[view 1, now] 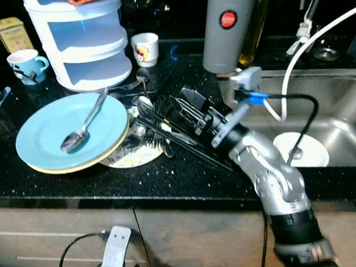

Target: Kitchen organization

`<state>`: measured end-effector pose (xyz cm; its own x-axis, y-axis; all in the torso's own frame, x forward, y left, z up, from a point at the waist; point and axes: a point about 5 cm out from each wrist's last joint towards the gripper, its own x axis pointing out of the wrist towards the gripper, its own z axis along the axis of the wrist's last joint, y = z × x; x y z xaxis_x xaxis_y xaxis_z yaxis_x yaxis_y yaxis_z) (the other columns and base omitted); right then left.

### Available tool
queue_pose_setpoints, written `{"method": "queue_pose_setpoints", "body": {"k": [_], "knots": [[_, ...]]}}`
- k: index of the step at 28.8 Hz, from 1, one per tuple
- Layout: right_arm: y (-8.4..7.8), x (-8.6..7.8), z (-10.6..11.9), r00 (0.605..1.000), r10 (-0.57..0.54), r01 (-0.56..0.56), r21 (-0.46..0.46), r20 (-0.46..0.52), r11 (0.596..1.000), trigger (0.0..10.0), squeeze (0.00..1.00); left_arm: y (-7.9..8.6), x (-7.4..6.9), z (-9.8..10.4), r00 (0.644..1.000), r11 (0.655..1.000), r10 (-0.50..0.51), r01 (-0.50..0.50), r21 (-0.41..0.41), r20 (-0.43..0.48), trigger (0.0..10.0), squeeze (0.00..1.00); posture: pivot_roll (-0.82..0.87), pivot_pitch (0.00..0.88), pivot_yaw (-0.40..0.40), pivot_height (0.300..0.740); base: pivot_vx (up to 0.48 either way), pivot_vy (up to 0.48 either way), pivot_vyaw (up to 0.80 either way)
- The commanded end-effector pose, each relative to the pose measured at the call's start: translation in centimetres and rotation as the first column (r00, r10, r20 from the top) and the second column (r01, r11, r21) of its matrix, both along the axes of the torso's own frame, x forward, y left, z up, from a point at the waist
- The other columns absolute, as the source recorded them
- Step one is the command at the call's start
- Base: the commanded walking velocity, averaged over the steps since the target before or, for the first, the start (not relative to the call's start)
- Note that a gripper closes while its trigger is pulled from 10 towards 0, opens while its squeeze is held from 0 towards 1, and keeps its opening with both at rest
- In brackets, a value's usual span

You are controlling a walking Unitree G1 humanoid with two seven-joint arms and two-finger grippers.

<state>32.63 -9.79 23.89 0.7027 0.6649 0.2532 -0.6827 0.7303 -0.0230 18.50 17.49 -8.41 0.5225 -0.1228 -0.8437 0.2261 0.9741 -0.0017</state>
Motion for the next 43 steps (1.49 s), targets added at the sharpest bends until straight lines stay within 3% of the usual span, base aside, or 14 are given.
{"method": "queue_pose_setpoints", "body": {"k": [1,2,4,10,11,12,13,17,18,20,36,40,42,43], "knots": [[-0.5,0.1,0.2,0.999,0.034,-0.034,-0.056,-0.01,0.998,10.0,0.0,0.2,-0.5,-0.2,1.0,1.0,0.014,-0.014,0.004,-0.019,10.0,0.0,0.04,0.0,-0.029,0.74,0.0,0.0,0.0],[-0.9,0.2,0.4,0.999,0.041,-0.042,-0.082,-0.006,0.996,10.0,0.0,0.2,-0.5,-0.3,1.0,1.0,0.015,-0.015,0.004,-0.019,10.0,0.0,0.04,0.0,-0.033,0.74,0.0,0.0,0.0],[-1.6,0.0,0.3,0.998,0.067,-0.068,-0.233,-0.016,0.97,10.0,0.0,0.2,-0.6,-0.3,1.0,1.0,0.018,-0.018,0.006,-0.021,10.0,0.0,0.04,0.0,-0.037,0.74,0.0,0.0,0.0],[-2.1,0.0,-0.5,0.993,0.04,-0.071,-0.295,-0.109,0.953,10.0,0.0,0.1,-0.6,-0.3,1.0,1.0,0.016,-0.016,0.006,-0.022,10.0,0.0,0.04,0.0,-0.04,0.74,0.0,0.0,0.0],[-2.2,0.0,-0.9,0.989,0.034,-0.078,-0.316,-0.142,0.945,10.0,0.87,0.1,-0.6,-0.3,1.0,1.0,0.014,-0.014,0.007,-0.023,10.0,0.0,0.04,0.0,-0.04,0.74,0.0,0.0,0.0],[-2.3,0.1,-1.3,0.987,0.027,-0.079,-0.334,-0.159,0.939,10.0,0.87,0.1,-0.6,-0.3,1.0,1.0,0.013,-0.013,0.006,-0.023,10.0,0.0,0.04,0.0,-0.039,0.74,0.0,0.0,0.0],[-2.5,0.1,-1.8,0.984,0.008,-0.072,-0.352,-0.181,0.933,10.0,1.0,0.1,-0.7,-0.3,1.0,1.0,0.008,-0.008,0.006,-0.025,10.0,0.0,0.04,0.0,-0.039,0.74,0.0,0.0,0.0],[-3.1,0.5,-2.5,0.977,-0.047,-0.04,-0.391,-0.209,0.92,10.0,0.98,0.1,-0.7,-0.3,1.0,1.0,0.003,-0.002,0.008,-0.027,10.0,0.0,0.04,0.0,-0.038,0.74,0.0,0.0,0.0],[-3.5,0.6,-2.7,0.971,-0.075,-0.021,-0.394,-0.227,0.919,10.0,0.06,0.1,-0.7,-0.4,1.0,1.0,0.002,-0.001,0.009,-0.028,10.0,0.0,0.04,0.0,-0.038,0.74,0.0,0.0,0.0],[-4.0,1.0,-3.0,0.959,-0.122,0.012,-0.395,-0.255,0.918,10.0,0.0,0.1,-0.7,-0.4,1.0,1.0,0.001,0.0,0.01,-0.029,10.0,0.0,0.03,0.0,-0.037,0.74,0.0,0.0,0.0],[-6.6,2.7,-2.3,0.904,-0.23,0.164,-0.204,-0.36,0.965,10.0,0.0,0.0,-1.0,-0.5,0.999,1.0,0.0,0.0,0.01,-0.037,10.0,0.0,0.04,0.0,-0.041,0.74,0.0,0.0,0.0],[-7.5,2.8,-2.4,0.896,-0.297,0.206,-0.283,-0.33,0.937,10.0,0.0,0.0,-1.1,-0.5,0.999,1.0,-0.001,0.001,0.01,-0.038,10.0,0.0,0.03,0.0,-0.039,0.74,0.0,0.0,0.0],[-8.1,2.9,-3.1,0.883,-0.364,0.235,-0.392,-0.296,0.889,10.0,0.0,0.0,-1.1,-0.6,0.999,1.0,-0.003,0.004,0.011,-0.04,10.0,0.0,0.03,0.0,-0.038,0.74,0.0,0.0,0.0],[-8.2,2.9,-3.3,0.882,-0.365,0.23,-0.402,-0.299,0.886,10.0,0.0,0.0,-1.1,-0.6,0.999,1.0,-0.003,0.004,0.011,-0.041,10.0,0.0,0.03,0.0,-0.039,0.74,0.0,0.0,0.0]]}}
